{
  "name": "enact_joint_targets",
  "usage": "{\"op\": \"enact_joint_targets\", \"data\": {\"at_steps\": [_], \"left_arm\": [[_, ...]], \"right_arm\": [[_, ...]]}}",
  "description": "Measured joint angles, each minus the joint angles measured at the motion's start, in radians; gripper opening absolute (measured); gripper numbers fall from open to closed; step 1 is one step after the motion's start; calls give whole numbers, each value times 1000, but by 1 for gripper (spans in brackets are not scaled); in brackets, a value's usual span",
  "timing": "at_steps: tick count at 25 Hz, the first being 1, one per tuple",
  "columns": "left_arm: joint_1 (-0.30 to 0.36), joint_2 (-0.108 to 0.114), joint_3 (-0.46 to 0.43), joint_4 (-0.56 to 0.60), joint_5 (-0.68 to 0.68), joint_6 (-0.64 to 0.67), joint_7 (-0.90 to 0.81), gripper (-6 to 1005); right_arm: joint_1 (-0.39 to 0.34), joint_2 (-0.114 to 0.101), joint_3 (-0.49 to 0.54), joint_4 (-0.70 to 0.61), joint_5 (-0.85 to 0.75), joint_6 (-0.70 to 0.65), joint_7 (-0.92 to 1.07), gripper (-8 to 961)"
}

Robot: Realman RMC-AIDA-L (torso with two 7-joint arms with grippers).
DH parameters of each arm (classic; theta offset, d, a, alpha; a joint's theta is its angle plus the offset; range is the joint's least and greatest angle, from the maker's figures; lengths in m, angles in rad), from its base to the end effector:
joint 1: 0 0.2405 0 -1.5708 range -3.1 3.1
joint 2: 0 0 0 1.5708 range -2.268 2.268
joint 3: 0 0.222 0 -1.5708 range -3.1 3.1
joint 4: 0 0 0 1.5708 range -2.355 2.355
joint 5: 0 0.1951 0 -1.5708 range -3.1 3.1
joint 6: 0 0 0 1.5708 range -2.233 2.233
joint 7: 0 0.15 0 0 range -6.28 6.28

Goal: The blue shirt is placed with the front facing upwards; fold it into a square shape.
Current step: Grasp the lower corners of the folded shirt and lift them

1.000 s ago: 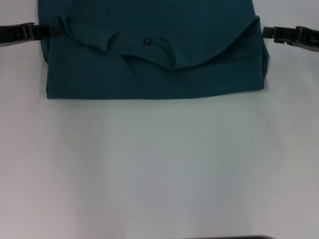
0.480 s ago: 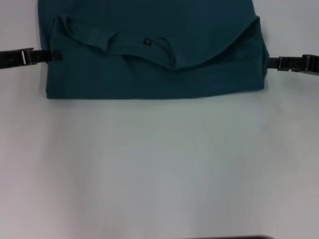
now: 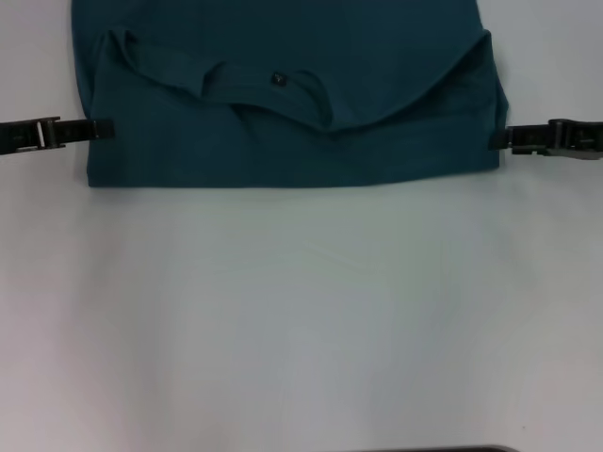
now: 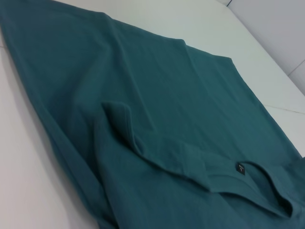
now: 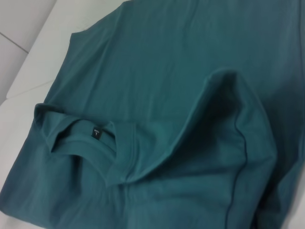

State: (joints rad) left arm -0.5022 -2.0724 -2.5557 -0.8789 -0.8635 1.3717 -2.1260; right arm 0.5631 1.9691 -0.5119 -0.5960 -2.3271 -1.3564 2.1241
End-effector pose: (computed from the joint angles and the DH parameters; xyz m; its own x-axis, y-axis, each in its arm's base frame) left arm -0.2760 0.3286 0.0572 0.3964 0.7701 0.4998 0.9179 -0.3444 -0.1973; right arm 0.2978 0.3235 0.0470 0.2666 -0.8502 -0.4539 -0.9635 -0.2473 -0.1026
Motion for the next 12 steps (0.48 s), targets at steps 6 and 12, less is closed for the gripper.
{"op": "enact_joint_targets", "data": {"at_steps": [6, 12], "left_arm": [[-6, 0, 0, 2, 0, -5, 3, 568], [-7, 0, 0, -2, 0, -6, 4, 568]], "right_arm": [[19, 32, -33, 7, 0, 57, 9, 622], [31, 37, -42, 28, 0, 89, 18, 620]]}}
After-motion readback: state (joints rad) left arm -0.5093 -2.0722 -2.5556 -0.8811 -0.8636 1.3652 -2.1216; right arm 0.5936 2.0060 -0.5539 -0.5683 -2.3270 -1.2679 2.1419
